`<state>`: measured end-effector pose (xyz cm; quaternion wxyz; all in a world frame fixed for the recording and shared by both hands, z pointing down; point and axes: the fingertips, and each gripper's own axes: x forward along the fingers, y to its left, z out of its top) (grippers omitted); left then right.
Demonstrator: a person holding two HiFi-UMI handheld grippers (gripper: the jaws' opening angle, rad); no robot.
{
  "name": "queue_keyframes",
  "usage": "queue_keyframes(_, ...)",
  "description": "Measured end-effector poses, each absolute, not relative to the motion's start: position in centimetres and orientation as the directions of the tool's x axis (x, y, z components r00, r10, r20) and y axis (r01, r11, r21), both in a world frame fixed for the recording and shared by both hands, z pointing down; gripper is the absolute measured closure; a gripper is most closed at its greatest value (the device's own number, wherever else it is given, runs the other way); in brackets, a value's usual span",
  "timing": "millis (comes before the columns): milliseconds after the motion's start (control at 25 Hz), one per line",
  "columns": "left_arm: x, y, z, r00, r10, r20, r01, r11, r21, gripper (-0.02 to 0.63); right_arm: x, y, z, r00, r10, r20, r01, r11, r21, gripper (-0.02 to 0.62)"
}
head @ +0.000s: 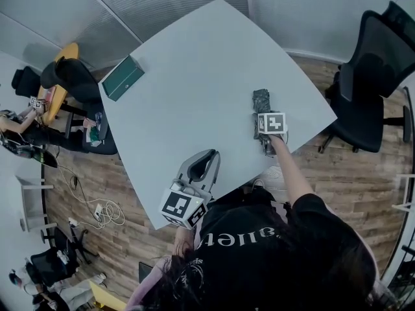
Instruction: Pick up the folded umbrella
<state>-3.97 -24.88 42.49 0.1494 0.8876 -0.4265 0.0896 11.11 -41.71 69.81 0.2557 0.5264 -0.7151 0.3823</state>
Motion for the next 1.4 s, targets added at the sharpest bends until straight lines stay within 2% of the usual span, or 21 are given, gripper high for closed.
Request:
queue_keyframes(120,-4.9,-24.8,42.5,0.611,-0.737,0.29,-0.791,-0.581,0.191,0.56,10.8,-41.8,71.0,-0.245,-0.557,0.794,-0.969,0.113,-0.22,0.295)
queue_keyframes(320,-6.6,-24.5,43.1,0.59,-0.75,0.3,-0.807,-0.555,0.201,0.56,10.9,-41.9,71.5,-0.12,-0.554,0.824,-0.99,0.131,-0.056,0.296)
queue_keyframes(480,-7.7,-24.2,43.1,0.575,-0.765,0.291,-0.818,-0.536,0.209,0.56,11.4,-41.7,71.5,-0.122,-0.553,0.824,-0.99,0.122,-0.066,0.298)
queue_keyframes(640,-8.5,-24.0,43.1,0.574,-0.767,0.285,-0.818,-0.532,0.217,0.56,11.7,-41.5,71.6,-0.132,-0.538,0.833,-0.99,0.114,-0.083,0.342)
queue_keyframes(760,-8.9,-23.8,43.3,0.58,-0.764,0.283,-0.815,-0.535,0.225,0.56,12.0,-42.4,71.2,-0.182,-0.553,0.813,-0.983,0.132,-0.131,0.353)
queue_keyframes(920,-9.5,-23.5,43.4,0.583,-0.761,0.284,-0.812,-0.536,0.23,0.56,11.5,-40.7,70.9,-0.334,-0.506,0.796,-0.94,0.12,-0.319,0.357)
queue_keyframes(1400,-10.7,-23.4,43.9,0.626,-0.732,0.269,-0.78,-0.574,0.25,0.56,7.4,-35.6,60.5,-0.583,-0.601,0.548,-0.774,0.205,-0.599,0.359)
